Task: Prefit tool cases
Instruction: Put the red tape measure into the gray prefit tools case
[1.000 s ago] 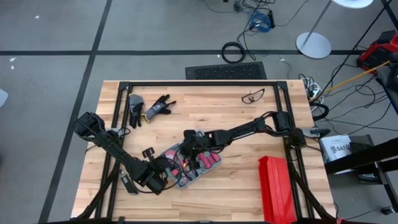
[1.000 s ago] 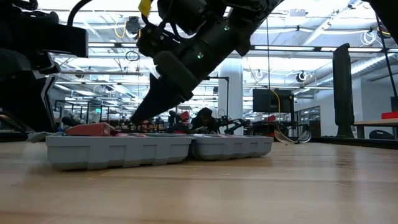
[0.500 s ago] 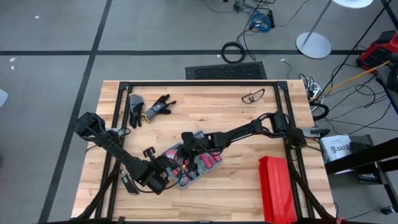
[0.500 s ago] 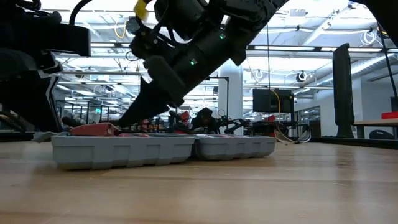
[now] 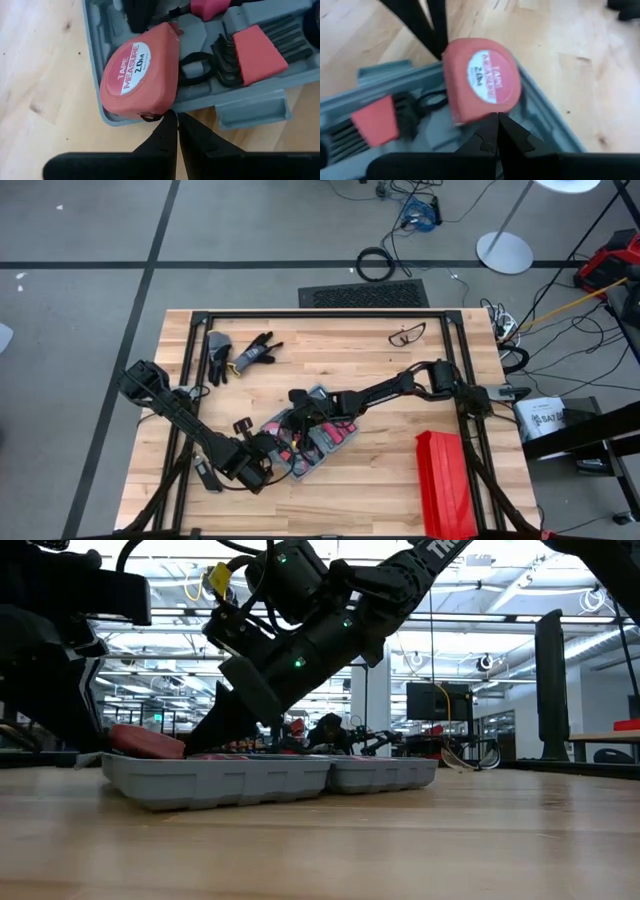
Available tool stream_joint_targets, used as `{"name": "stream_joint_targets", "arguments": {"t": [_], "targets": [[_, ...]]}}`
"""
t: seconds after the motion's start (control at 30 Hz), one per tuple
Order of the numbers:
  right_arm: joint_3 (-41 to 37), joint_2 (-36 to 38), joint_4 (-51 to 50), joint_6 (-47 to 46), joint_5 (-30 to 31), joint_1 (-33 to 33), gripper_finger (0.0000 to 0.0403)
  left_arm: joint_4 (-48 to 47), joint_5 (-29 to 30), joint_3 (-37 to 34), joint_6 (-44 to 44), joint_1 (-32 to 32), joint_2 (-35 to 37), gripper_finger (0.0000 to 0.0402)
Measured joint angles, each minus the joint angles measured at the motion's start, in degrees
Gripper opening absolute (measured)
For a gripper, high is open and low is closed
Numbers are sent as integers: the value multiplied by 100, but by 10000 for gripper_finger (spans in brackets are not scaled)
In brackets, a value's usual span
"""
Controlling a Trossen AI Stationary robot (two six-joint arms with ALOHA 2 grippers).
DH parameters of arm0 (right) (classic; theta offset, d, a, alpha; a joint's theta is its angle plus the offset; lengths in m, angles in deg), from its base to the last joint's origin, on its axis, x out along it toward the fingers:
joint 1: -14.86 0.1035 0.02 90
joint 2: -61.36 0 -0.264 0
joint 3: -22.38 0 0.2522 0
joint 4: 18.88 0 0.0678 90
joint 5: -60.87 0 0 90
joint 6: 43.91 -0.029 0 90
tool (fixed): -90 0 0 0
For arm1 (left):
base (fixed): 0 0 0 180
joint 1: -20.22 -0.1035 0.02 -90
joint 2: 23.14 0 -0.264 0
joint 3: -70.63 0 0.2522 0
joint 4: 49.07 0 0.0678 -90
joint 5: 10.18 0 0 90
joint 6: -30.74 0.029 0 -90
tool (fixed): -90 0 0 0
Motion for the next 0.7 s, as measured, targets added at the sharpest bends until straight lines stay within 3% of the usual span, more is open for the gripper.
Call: {"name": "stream_joint_targets", "arguments": {"t": [0.4,0.5,0.7], "targets": [[4,224,-355,395,196,-28,0,-195,-1,419,509,13,623,22],[4,329,-657,351,151,2,0,-202,231,420,565,-1,758,22],[2,479,-1049,209,-47,362,0,-211,254,343,830,-428,735,22]]}}
